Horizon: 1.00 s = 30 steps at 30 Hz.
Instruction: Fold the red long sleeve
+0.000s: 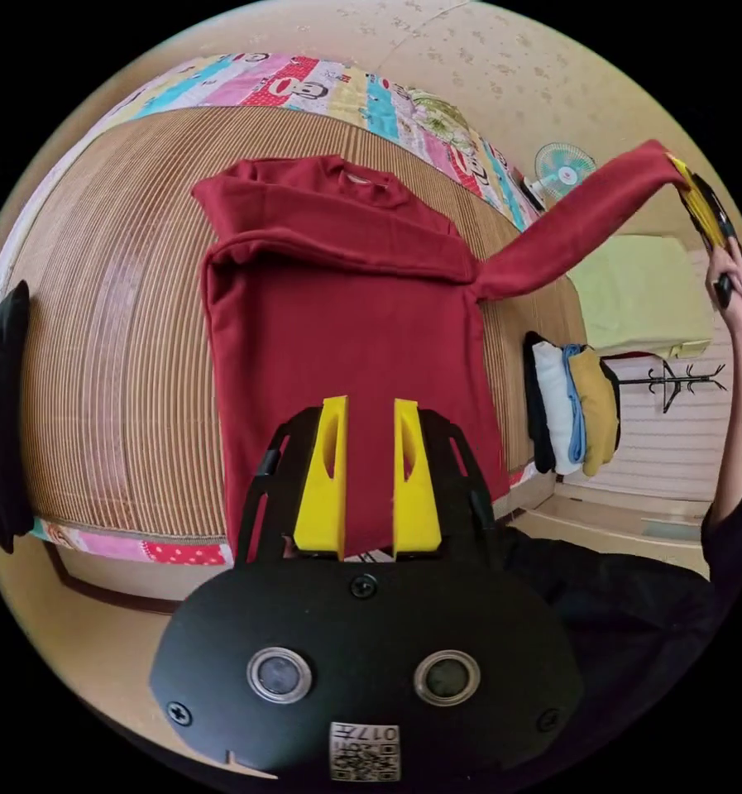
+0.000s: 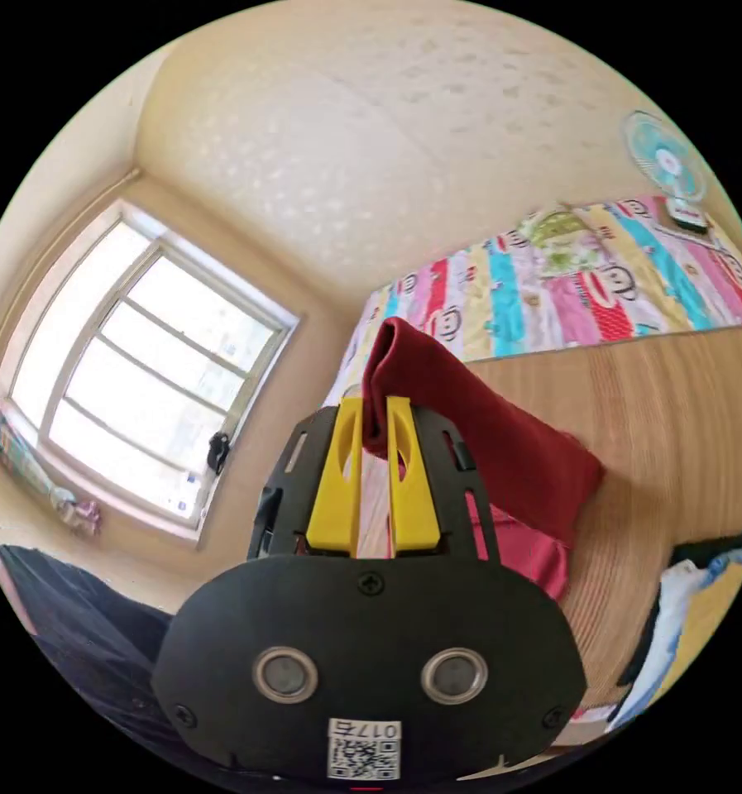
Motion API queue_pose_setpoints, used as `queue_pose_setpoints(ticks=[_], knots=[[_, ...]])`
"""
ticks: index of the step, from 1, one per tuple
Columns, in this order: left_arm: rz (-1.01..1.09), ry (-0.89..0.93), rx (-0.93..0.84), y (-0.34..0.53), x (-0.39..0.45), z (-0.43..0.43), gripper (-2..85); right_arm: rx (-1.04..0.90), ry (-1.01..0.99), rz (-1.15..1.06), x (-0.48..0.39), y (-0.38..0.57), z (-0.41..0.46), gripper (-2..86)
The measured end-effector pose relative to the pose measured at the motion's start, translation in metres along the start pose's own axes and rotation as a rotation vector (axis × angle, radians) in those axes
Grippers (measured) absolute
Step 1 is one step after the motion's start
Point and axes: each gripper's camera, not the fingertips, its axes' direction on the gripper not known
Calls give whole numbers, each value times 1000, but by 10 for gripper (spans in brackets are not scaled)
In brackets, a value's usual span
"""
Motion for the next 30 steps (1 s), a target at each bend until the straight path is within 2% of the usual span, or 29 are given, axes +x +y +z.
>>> queue_pose_setpoints(ticks=[3, 5, 10, 15, 18, 20, 23, 26, 28, 29, 30], knots=[[-103, -29, -41, 36, -54, -21, 94, -225, -60, -28, -15, 18, 108, 76], [-142, -33, -61, 51, -83, -31, 103, -265, -20, -4, -3, 40, 122, 86], [-98, 17, -234, 69, -144, -32, 119, -377, 230, 197, 99, 127, 75, 100], [46, -20, -372, 60, -157, -30, 132, -540, 466, 541, 224, 230, -36, 124], [66, 8, -428, 41, -165, -27, 133, -642, 544, 625, 265, 261, -69, 141], [51, 19, -489, 30, -174, -18, 133, -714, 563, 651, 286, 271, -76, 148], [-51, 117, -571, 16, -200, -3, 126, -869, 478, 665, 315, 274, -67, 155], [-142, 234, -588, 3, -226, -9, 99, -936, 548, 612, 323, 255, -60, 145], [-124, 308, -609, -2, -233, -26, 63, -984, 542, 606, 328, 242, -65, 104], [-110, 337, -617, -3, -233, -32, 55, -1011, 417, 597, 328, 236, -71, 43], [-81, 386, -635, -4, -231, -45, 45, -1006, 346, 609, 328, 230, -86, 40]])
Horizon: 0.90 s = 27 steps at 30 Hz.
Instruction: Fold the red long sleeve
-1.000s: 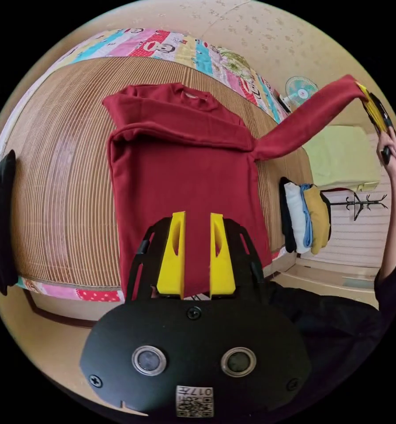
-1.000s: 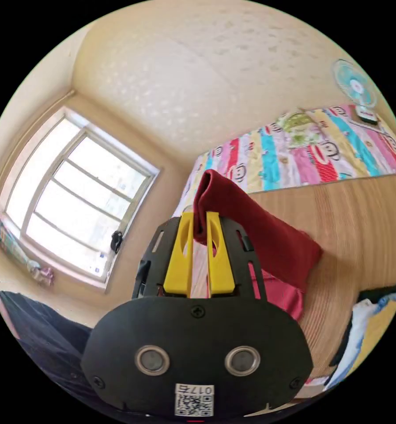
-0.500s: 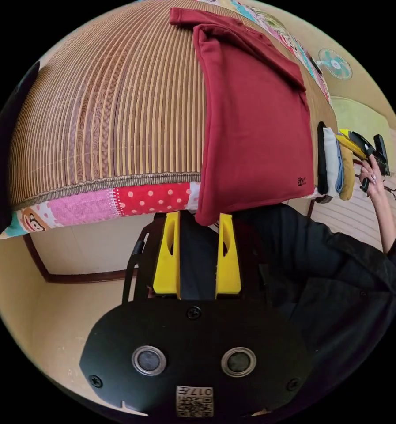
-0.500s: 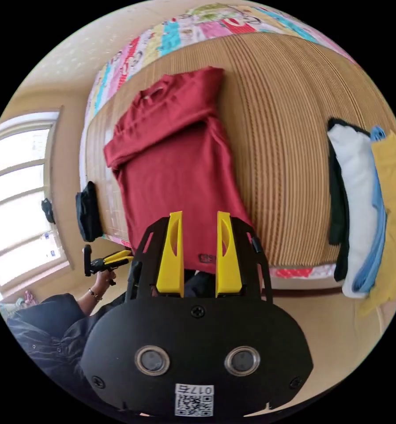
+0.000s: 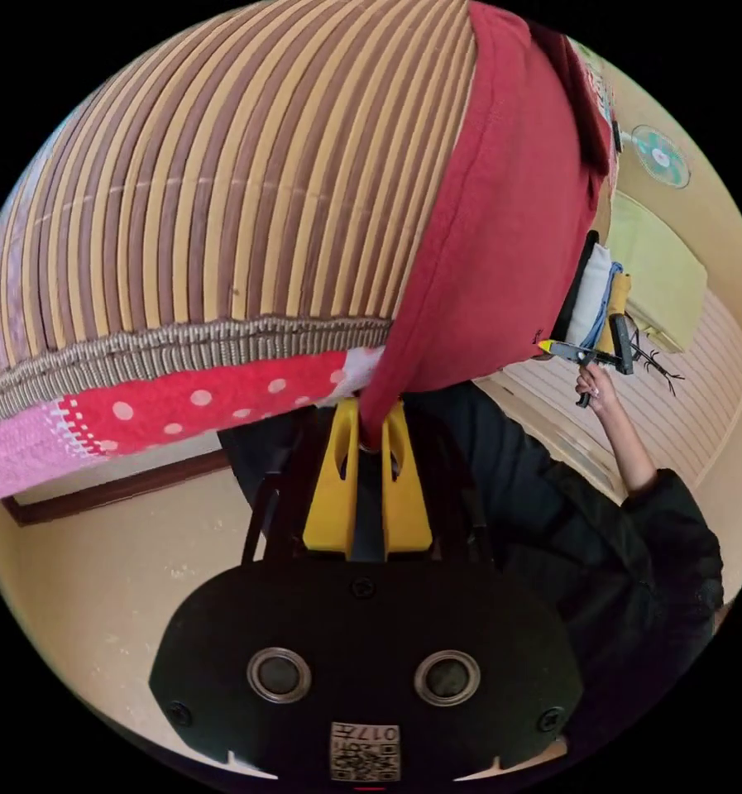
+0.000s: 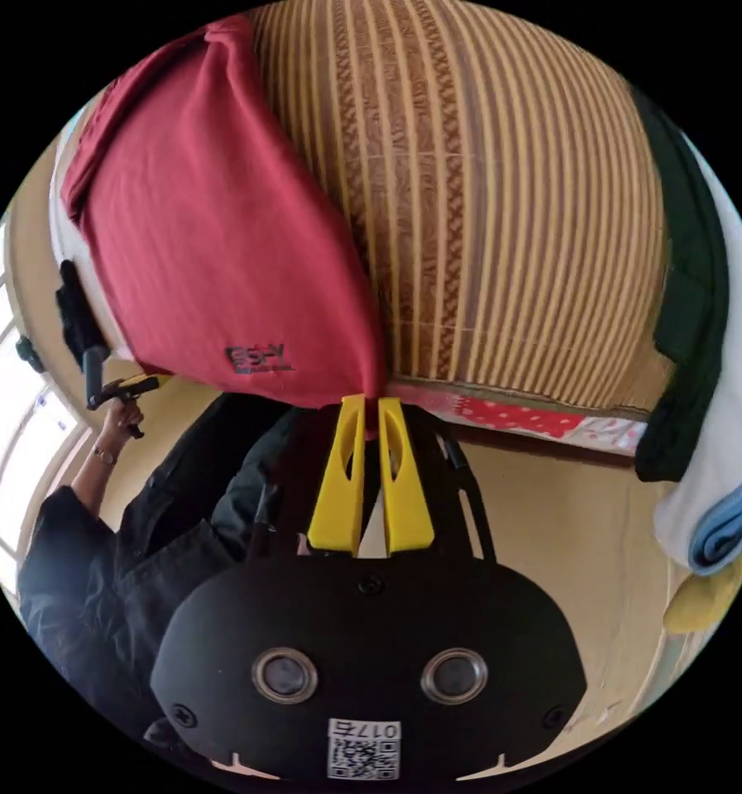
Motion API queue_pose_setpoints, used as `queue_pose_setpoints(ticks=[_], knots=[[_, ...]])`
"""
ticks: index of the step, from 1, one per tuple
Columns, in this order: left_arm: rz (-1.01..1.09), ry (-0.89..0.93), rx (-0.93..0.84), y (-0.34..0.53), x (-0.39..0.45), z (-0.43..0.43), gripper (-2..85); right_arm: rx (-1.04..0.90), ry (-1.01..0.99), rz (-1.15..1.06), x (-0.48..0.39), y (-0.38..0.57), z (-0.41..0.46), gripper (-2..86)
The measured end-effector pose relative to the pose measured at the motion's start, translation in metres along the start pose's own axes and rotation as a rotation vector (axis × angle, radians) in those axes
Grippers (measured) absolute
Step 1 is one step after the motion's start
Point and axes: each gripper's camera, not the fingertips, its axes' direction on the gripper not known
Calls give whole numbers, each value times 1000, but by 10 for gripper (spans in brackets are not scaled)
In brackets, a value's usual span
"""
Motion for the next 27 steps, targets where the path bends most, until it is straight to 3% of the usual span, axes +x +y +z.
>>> queue_pose_setpoints(ticks=[2, 4, 5, 6, 7, 8, 11, 15, 19, 23, 25, 27], knots=[[79, 73, -14, 17, 13, -20, 41, 73, -84, -33, 12, 26, -33, 35], [184, 339, 21, 50, 31, -56, 40, 149, -312, -92, 30, 60, -68, 32], [210, 440, 48, 59, 35, -66, 40, 201, -518, -143, 43, 86, -91, 30], [248, 628, 124, 76, 42, -85, 40, 250, -757, -206, 53, 112, -112, 29], [286, 794, 220, 93, 49, -105, 40, 281, -871, -242, 57, 123, -123, 29], [305, 864, 266, 99, 53, -115, 40, 363, -1053, -321, 61, 143, -148, 28], [423, 1074, 507, 118, 72, -173, 41, 564, -1234, -433, 61, 158, -216, 29], [422, 1068, 710, 65, 85, -243, 43, 658, -1170, -418, 32, 71, -305, 35], [232, 996, 858, -57, 77, -281, 57, 760, -1102, -287, 10, -44, -360, 56], [91, 1020, 1087, -110, 64, -297, 112, 919, -1019, -24, -11, -106, -395, 63], [30, 915, 1122, -117, 67, -298, 136, 889, -880, -66, -42, -118, -406, 66], [5, 714, 1052, -116, 74, -289, 140, 808, -502, -188, -100, -126, -399, 70]])
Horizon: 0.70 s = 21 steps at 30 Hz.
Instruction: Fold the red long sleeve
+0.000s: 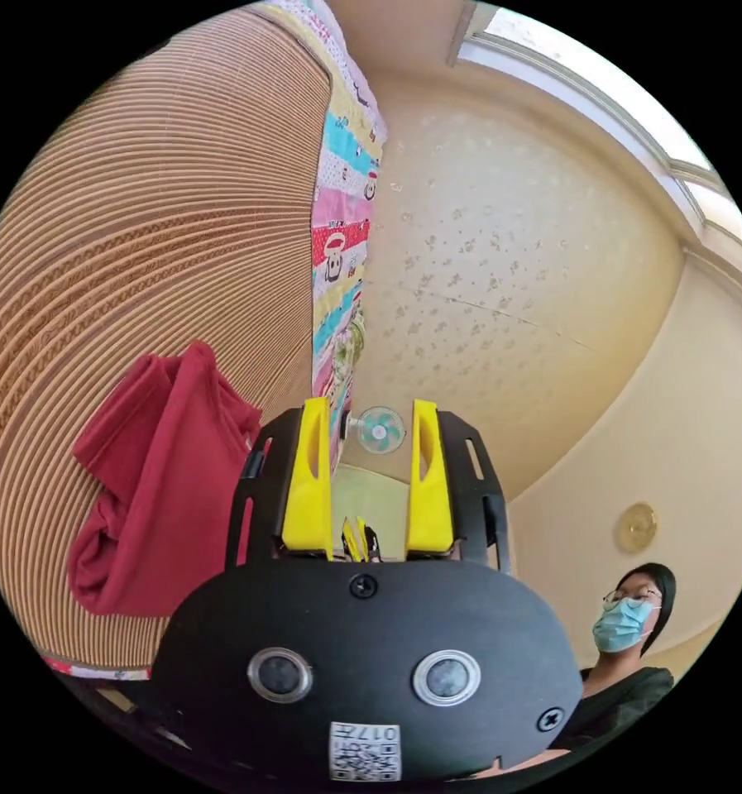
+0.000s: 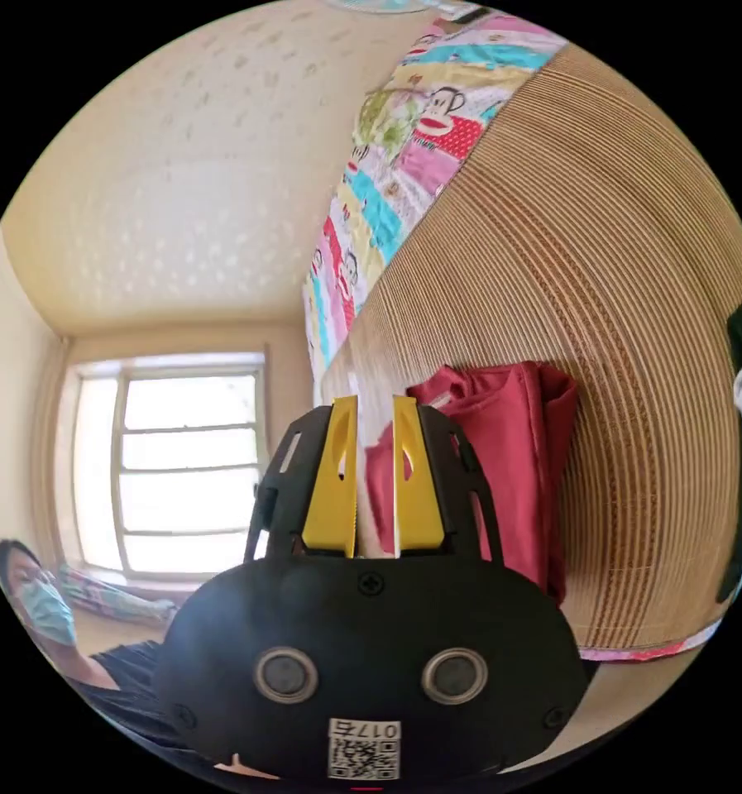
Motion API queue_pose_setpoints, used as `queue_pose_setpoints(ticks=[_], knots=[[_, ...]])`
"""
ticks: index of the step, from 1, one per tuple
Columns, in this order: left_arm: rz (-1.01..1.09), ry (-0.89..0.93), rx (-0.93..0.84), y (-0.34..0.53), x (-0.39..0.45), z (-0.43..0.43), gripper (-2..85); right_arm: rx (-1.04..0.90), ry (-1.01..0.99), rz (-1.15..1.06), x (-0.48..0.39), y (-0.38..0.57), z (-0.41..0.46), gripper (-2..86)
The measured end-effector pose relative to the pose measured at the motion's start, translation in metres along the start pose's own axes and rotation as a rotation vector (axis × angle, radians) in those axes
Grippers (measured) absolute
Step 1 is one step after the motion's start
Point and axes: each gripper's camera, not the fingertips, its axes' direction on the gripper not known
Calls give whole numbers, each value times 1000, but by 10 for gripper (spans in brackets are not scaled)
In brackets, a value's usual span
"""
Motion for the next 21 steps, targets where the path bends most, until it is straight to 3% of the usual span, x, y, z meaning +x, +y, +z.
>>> queue_pose_setpoints(ticks=[4, 8, 14, 16, 18, 21], knots=[[66, -559, -87, 68, -26, -1, 160, -219, 387, -246, -18, 42, 84, 64], [-23, -702, -173, 115, -87, 9, 179, -449, 937, -167, 60, 62, 160, 19], [-289, -538, -44, 139, -164, 34, 135, -468, 889, 0, 100, 31, 159, 4], [-304, -444, -43, 138, -170, 48, 76, -465, 849, 17, 106, 26, 152, 4], [-162, -394, -45, 139, -140, 60, 55, -425, 734, 53, 116, 23, 129, 3], [306, -474, -198, 167, -38, 119, 51, -332, 558, 132, 135, 33, 85, 4]])
